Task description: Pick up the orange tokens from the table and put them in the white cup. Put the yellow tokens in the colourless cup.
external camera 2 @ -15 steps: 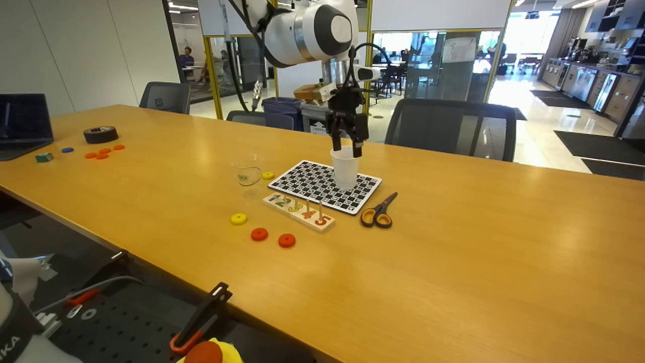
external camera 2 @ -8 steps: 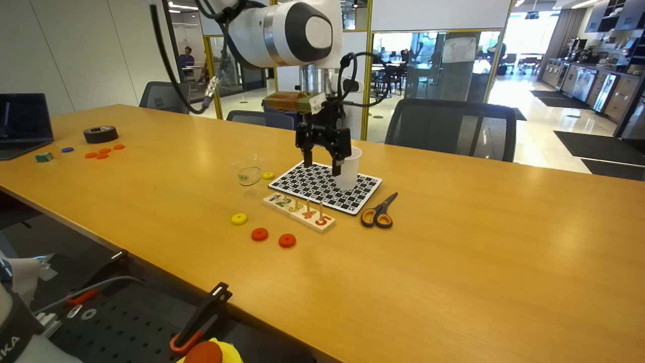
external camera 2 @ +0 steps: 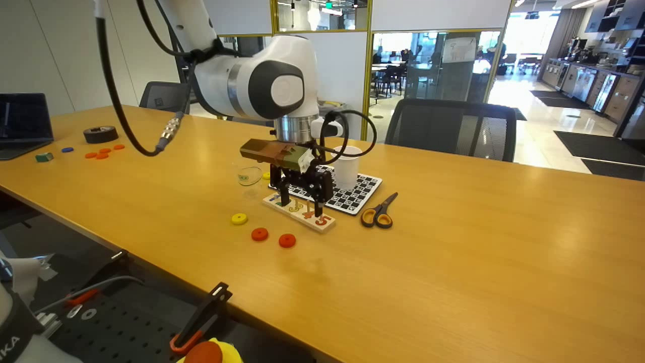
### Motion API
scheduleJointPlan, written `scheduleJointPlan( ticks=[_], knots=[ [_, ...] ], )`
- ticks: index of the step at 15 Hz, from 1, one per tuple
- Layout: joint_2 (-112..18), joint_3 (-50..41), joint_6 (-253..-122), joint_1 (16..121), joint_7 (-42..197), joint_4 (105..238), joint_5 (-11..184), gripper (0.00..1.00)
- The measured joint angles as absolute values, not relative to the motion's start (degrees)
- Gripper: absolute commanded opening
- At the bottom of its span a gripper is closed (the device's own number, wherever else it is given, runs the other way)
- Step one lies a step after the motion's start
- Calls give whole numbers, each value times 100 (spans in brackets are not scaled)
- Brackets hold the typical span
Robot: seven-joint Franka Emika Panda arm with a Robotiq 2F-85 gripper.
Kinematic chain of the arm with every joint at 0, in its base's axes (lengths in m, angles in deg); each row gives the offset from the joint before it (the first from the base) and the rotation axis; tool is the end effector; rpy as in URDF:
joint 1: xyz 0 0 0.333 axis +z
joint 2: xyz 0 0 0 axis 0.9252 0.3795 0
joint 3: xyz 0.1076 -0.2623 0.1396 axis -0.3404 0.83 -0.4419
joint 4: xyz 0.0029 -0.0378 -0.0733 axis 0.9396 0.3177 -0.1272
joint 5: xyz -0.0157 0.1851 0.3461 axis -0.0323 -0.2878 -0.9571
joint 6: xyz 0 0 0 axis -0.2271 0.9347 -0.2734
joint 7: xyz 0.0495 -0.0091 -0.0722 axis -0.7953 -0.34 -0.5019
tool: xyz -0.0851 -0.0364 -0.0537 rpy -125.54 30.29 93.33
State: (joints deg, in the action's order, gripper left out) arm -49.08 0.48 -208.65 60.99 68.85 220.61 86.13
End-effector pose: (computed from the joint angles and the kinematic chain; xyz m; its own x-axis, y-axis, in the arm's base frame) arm 0.4583 -0.1269 0.1914 0.9888 -0.1481 -0.0165 -0.1470 -0.9875 0.0574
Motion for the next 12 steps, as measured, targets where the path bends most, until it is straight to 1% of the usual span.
scheduleJointPlan(
  ticks=[6, 12],
  knots=[
    [-4775, -256, -21434, 5849, 6682, 22446, 7985, 100],
    [-4445, -267, -21851, 5806, 6870, 22486, 7884, 100]
  ],
)
